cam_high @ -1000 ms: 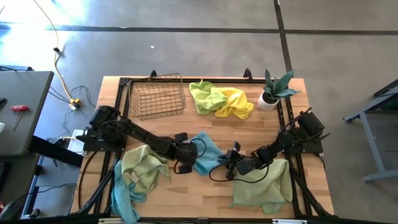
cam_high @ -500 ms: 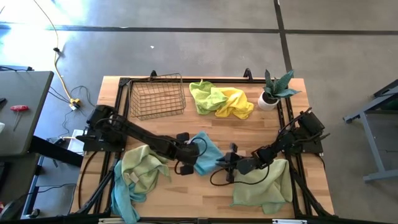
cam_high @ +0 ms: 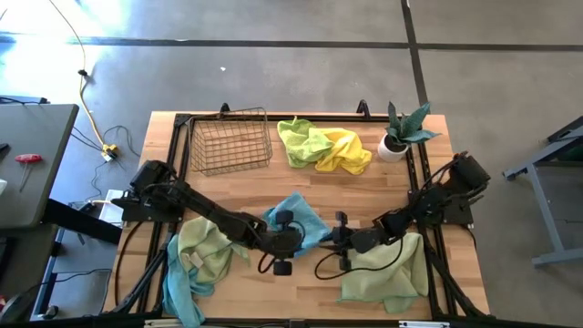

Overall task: Fold microfiber towels
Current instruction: Fold the right blue towel

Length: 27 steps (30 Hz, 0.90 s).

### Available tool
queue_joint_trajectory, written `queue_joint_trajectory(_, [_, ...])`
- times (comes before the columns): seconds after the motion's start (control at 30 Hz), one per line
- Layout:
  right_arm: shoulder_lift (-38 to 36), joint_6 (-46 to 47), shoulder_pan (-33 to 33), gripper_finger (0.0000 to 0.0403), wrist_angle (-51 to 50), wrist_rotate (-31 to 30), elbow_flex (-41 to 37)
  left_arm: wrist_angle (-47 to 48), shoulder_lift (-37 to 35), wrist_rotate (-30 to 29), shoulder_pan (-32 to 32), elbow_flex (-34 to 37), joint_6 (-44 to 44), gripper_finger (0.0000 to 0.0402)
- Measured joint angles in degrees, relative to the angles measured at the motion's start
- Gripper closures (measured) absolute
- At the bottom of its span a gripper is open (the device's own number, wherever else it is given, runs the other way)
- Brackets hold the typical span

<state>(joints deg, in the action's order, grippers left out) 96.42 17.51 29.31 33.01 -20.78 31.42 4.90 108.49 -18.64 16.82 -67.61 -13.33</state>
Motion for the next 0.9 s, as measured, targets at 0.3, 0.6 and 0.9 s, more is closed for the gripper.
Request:
queue_joint_trajectory(0.3, [-7.95, 2.43, -0.01, 0.0322, -15.11, 1.71, 0.00, -14.28, 6.78, -1.65, 0.76, 0.07, 5.01, 0.0217])
queue_joint_trajectory(0.6, [-7.72, 14.28, -0.01, 0.0298, -14.82, 1.07, 0.00, -6.51, 9.46, -0.08, -0.43, 0.04, -5.54, 0.0222])
queue_joint_trajectory(0.9, [-1.89, 23.98, -0.05, 0.0297, -6.21, -4.47, 0.00, -4.21, 9.37, 3.11, 1.47, 0.06, -11.60, 0.0238])
